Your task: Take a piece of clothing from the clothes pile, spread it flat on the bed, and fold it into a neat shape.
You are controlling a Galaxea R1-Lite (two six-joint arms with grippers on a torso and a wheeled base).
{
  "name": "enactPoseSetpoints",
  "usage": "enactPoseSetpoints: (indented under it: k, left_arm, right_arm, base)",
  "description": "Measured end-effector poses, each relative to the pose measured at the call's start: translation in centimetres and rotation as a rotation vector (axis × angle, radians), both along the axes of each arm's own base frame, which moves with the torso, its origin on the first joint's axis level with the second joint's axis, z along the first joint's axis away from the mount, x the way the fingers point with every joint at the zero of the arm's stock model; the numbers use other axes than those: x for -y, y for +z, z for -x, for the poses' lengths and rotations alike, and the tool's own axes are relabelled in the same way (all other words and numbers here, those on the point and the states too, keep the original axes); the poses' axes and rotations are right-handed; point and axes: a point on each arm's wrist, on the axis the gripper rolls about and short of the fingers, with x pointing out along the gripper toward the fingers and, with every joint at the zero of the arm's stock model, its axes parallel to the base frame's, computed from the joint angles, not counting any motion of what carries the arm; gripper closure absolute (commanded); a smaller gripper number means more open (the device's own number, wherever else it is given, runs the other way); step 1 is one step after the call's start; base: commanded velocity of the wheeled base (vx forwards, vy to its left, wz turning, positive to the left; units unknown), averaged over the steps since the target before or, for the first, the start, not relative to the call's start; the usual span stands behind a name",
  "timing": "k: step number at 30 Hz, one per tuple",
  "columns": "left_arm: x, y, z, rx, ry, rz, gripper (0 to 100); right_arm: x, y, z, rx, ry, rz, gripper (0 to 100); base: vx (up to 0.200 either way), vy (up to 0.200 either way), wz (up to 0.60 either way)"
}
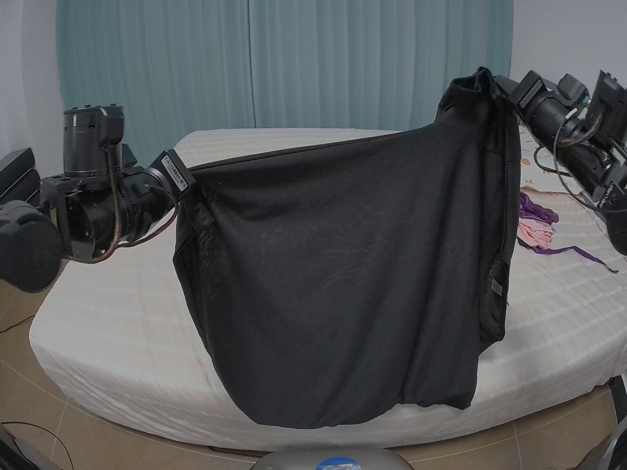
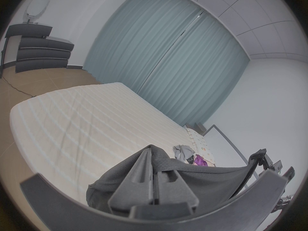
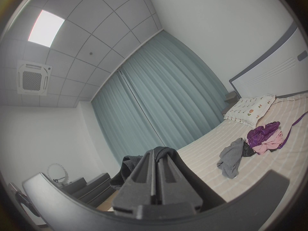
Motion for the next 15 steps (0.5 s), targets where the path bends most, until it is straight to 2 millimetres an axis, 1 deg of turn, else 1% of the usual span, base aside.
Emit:
enactPoseSetpoints:
  k: [3, 7, 10, 15]
  left_arm:
    - [0.3, -0.5, -1.7, -0.012, 0.012, -0.007, 100]
    - [0.8, -1.6, -3.9, -0.038, 0.018, -0.019, 100]
    - [1.3, -2.9, -5.5, -0.068, 0.007, -0.026, 100]
    - [2.2, -5.6, -8.1, -0.123, -0.015, -0.034, 100]
  right_arm:
    - [-0.5, -1.4, -1.8, -0.009, -0.016, 0.023, 100]
    - [-0.9, -3.6, -3.9, -0.053, -0.035, 0.054, 100]
    - [-0.9, -5.7, -5.6, -0.1, -0.052, 0.073, 100]
    - [-0.7, -9.2, -8.3, -0.151, -0.08, 0.089, 100]
  base:
    - [0.2, 0.0, 0.0]
    - [0.0, 0.0, 0.0]
    - [0.0, 0.0, 0.0]
    - [0.0, 0.0, 0.0]
